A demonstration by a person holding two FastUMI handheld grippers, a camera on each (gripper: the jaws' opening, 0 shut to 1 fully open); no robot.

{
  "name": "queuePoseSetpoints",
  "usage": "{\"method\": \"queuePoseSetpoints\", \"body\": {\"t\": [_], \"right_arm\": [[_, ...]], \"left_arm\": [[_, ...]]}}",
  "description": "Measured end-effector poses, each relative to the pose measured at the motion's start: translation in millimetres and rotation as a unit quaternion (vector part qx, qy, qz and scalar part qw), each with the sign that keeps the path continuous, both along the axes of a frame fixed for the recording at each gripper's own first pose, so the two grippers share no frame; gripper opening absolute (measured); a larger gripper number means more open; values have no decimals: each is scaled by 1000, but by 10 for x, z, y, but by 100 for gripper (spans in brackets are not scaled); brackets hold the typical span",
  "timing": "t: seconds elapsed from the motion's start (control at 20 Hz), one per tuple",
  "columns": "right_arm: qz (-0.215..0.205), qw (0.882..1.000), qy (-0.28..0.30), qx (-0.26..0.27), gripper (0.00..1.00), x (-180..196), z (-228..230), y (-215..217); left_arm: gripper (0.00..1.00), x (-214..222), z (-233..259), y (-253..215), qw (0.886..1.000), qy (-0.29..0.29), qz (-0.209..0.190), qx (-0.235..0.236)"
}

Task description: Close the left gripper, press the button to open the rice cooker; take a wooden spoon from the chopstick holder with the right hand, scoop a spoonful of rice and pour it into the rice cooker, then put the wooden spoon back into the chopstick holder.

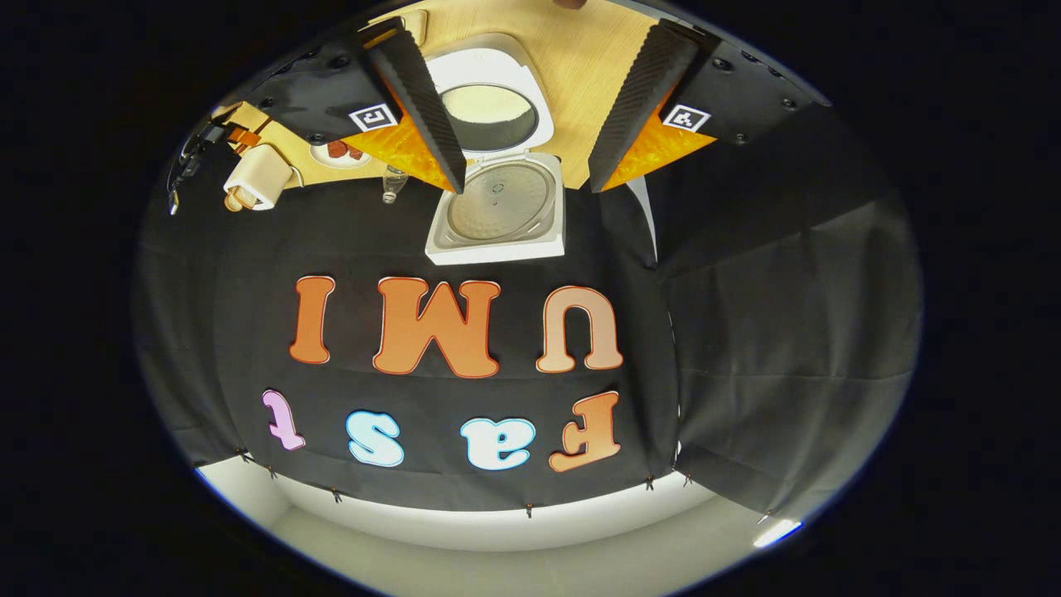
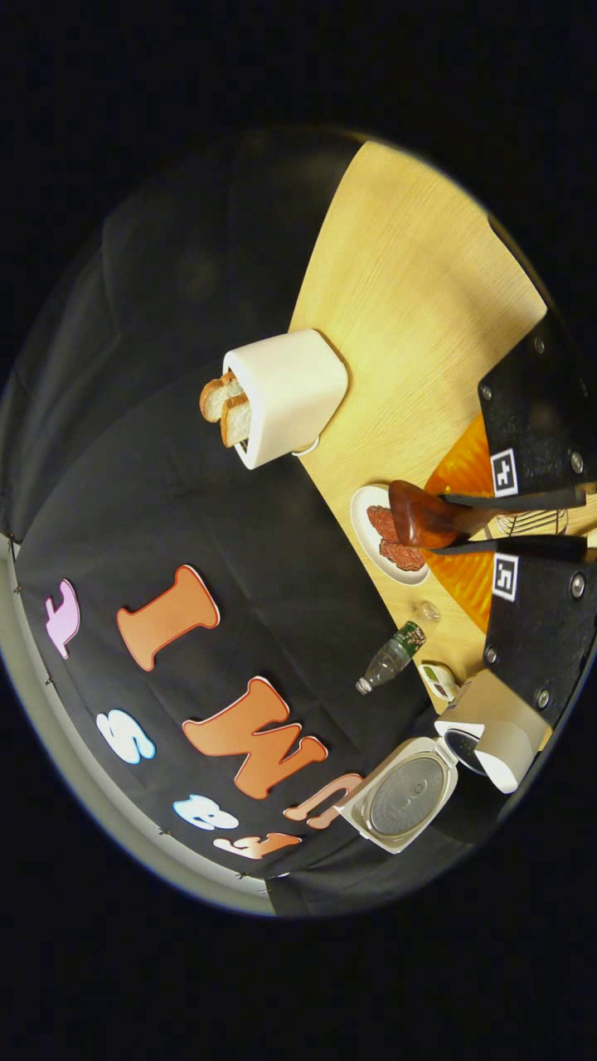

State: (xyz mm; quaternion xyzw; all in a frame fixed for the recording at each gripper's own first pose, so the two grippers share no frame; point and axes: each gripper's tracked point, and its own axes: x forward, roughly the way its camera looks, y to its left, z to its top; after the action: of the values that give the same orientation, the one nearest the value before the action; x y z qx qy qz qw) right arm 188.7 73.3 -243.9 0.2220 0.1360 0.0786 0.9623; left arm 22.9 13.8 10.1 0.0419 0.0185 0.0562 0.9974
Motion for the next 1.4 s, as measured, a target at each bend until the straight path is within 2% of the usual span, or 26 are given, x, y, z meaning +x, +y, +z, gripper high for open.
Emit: {"method": "queuePoseSetpoints", "body": {"t": [0.2, 0.25, 0.3, 0.35, 0.4, 0.45, 0.5, 0.65, 0.8, 0.9, 1.0, 1.15, 1.4], "right_arm": [[-10, 999, 2, -45, 24, 13, -25, -146], [-10, 998, 2, -54, 41, 0, 5, -188], [-13, 998, 2, -62, 41, -7, 50, -239], [-19, 997, -2, -73, 70, -6, 108, -295], [-24, 996, -4, -86, 77, -8, 157, -342], [-31, 994, -7, -103, 91, -5, 210, -400], [-35, 992, -12, -120, 94, -9, 282, -453], [-32, 985, -30, -169, 95, -93, 590, -510], [-24, 977, -50, -206, 95, -192, 866, -533], [-25, 973, -60, -222, 94, -253, 1049, -572], [-26, 974, -63, -218, 94, -314, 1183, -568], [-28, 978, -67, -195, 95, -426, 1328, -517], [-43, 978, -65, -194, 94, -611, 1406, -598]], "left_arm": [[100, 43, -9, -20, 1000, 6, 3, -1], [100, 48, -2, -26, 1000, 7, 3, -3], [100, 51, 5, -37, 1000, 9, 3, -4], [100, 57, 20, -34, 1000, 10, 4, -5], [100, 64, 45, -32, 1000, 10, 5, -6], [100, 70, 65, -26, 1000, 10, 6, -8], [100, 82, 86, -28, 1000, 11, 6, -11], [100, 189, 218, -42, 1000, 4, 2, -15], [100, 412, 462, -126, 1000, -3, -17, 0], [100, 627, 640, -256, 999, -7, -38, -8], [100, 850, 757, -374, 998, 2, -58, -19], [100, 1264, 1095, -492, 998, -10, -68, -15], [100, 2075, 1310, -595, 997, 6, -69, -18]]}}
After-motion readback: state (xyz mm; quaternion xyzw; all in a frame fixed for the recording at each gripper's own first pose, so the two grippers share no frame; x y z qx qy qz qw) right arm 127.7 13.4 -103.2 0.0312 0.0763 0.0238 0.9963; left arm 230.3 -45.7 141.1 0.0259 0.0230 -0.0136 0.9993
